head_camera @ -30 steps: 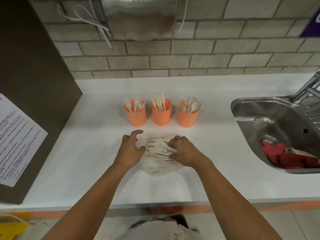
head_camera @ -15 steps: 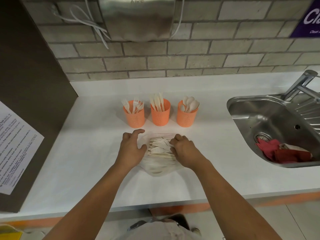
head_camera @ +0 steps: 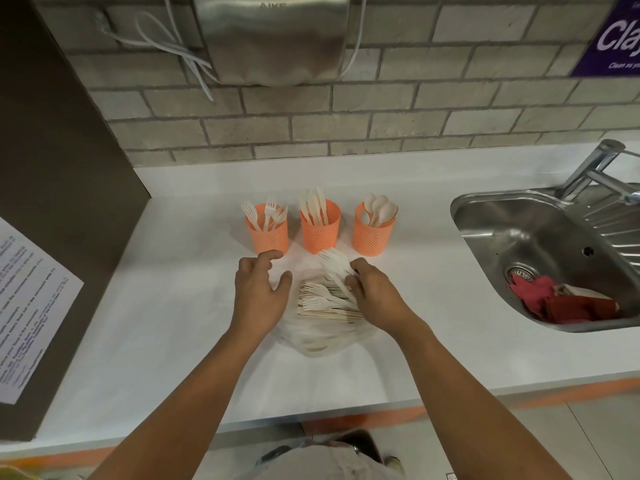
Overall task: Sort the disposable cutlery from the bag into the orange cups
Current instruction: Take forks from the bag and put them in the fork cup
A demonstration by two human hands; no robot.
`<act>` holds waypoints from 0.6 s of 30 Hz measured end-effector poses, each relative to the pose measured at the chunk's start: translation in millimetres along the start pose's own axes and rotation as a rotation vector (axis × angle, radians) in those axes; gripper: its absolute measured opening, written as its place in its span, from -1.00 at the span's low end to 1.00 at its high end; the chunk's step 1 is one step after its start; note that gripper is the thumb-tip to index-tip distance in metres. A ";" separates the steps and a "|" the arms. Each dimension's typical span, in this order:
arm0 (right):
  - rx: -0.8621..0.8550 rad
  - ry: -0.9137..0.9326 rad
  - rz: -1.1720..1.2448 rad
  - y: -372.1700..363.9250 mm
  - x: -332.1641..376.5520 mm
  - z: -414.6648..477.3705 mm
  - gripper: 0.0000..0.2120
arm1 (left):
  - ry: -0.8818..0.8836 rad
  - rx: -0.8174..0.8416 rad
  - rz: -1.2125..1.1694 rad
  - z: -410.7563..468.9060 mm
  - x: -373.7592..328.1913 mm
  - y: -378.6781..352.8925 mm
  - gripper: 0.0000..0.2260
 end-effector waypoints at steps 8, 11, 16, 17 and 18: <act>-0.146 -0.129 0.464 8.4 17.1 14.0 -0.92 | -0.126 0.003 -0.108 10.6 -33.1 3.8 -0.72; -0.168 -0.182 0.662 5.6 26.9 16.7 -0.89 | -0.102 0.119 -0.167 17.0 -44.9 -5.1 -0.70; -0.159 -0.232 0.759 -6.3 34.0 16.4 -0.89 | -0.020 0.266 -0.252 26.9 -51.6 -24.0 -0.72; -0.164 -0.239 0.761 -7.7 34.1 15.8 -0.90 | 0.015 0.258 -0.296 28.7 -49.2 -25.7 -0.75; -0.167 -0.252 0.764 -8.8 33.2 15.5 -0.90 | 0.055 0.243 -0.347 29.9 -46.6 -27.0 -0.79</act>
Point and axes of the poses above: each hand's wrist, its own z-axis towards the middle knuckle, its own y-axis out of the back of the hand, x = y × z, the point moved 5 cm from there along z, towards the middle knuckle, and after that the axes turned 3 degrees about x, right-handed, at the moved point
